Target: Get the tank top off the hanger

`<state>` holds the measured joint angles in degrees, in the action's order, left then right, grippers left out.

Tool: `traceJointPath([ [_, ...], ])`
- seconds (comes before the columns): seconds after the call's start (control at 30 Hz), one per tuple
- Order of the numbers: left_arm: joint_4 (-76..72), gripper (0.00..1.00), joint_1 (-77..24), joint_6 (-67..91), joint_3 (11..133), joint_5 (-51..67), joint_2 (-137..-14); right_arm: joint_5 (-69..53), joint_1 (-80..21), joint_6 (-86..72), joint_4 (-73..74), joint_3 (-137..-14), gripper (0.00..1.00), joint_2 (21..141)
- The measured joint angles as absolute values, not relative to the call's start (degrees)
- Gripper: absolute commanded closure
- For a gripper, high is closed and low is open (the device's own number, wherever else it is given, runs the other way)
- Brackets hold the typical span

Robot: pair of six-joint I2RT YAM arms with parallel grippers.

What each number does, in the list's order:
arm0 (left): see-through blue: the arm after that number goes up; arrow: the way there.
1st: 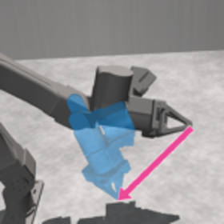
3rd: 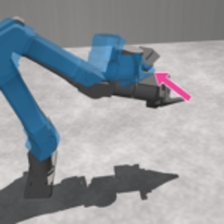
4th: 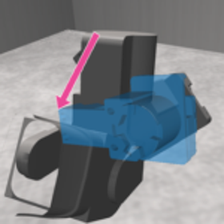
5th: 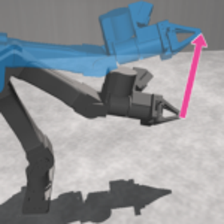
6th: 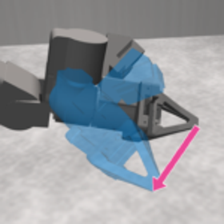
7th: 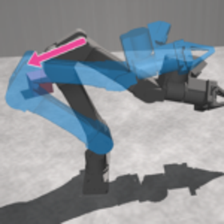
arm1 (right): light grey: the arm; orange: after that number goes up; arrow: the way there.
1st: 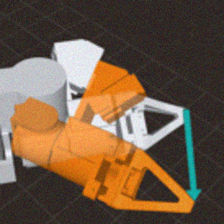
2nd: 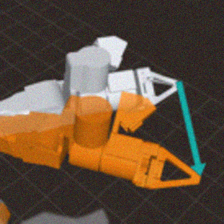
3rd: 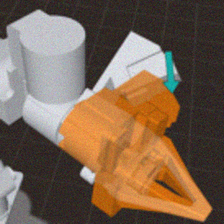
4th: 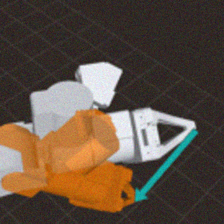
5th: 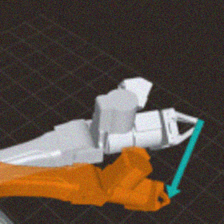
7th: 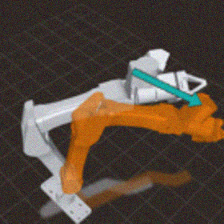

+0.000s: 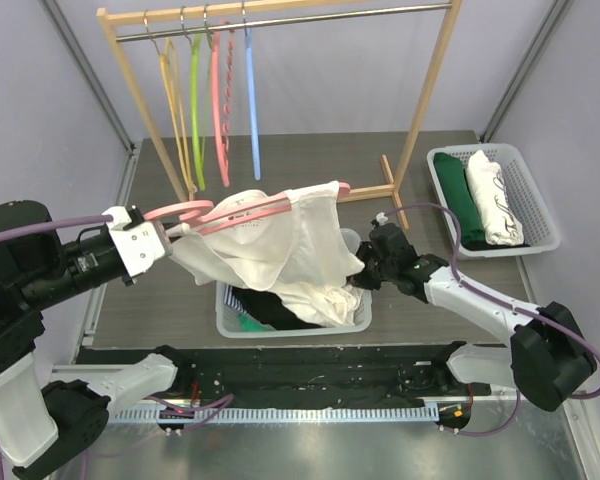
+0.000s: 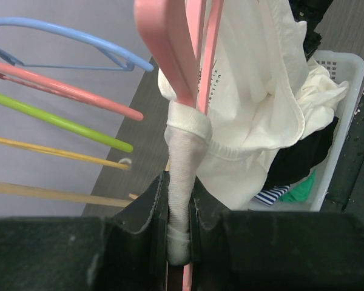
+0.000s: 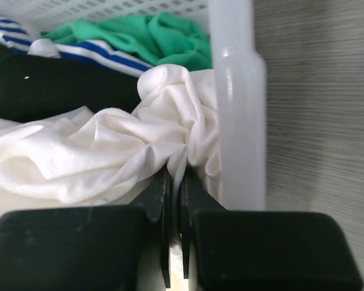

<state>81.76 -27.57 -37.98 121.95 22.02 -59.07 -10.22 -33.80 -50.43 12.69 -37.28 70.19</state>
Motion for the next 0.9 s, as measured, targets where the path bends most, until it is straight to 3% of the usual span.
traceJointPath([
  [0.33, 81.73, 0.96, -27.57, -37.98, 121.67, 22.55, -58.98, 4.71, -33.98, -41.87, 31.68, -44.53, 0.96, 64.99],
  [0.43, 81.76, 0.96, -27.57, -37.98, 121.1, 22.74, -58.85, 6.24, -33.98, -40.25, 33.54, -44.53, 0.73, 65.01],
  [0.47, 81.76, 0.95, -27.57, -37.98, 120.84, 22.74, -58.76, 6.31, -33.98, -39.53, 33.82, -44.58, 0.59, 65.08],
  [0.53, 81.73, 0.96, -27.57, -37.98, 120.16, 22.83, -58.52, 4.86, -34.24, -38.17, 33.82, -45.01, 0.43, 65.43],
  [0.63, 81.56, 0.96, -27.57, -37.98, 118.8, 23.18, -57.87, 1.8, -34.85, -35.29, 33.63, -46.39, 0.26, 65.6],
  [0.83, 81.23, 0.96, -27.57, -37.95, 115.24, 23.44, -57.08, -6.44, -35.09, -27.09, 33.32, -51.0, 0.06, 61.58],
  [0.9, 81.23, 0.96, -27.57, -37.93, 113.91, 23.59, -57.1, -8.21, -35.2, -25.3, 32.6, -51.83, 0.05, 57.17],
])
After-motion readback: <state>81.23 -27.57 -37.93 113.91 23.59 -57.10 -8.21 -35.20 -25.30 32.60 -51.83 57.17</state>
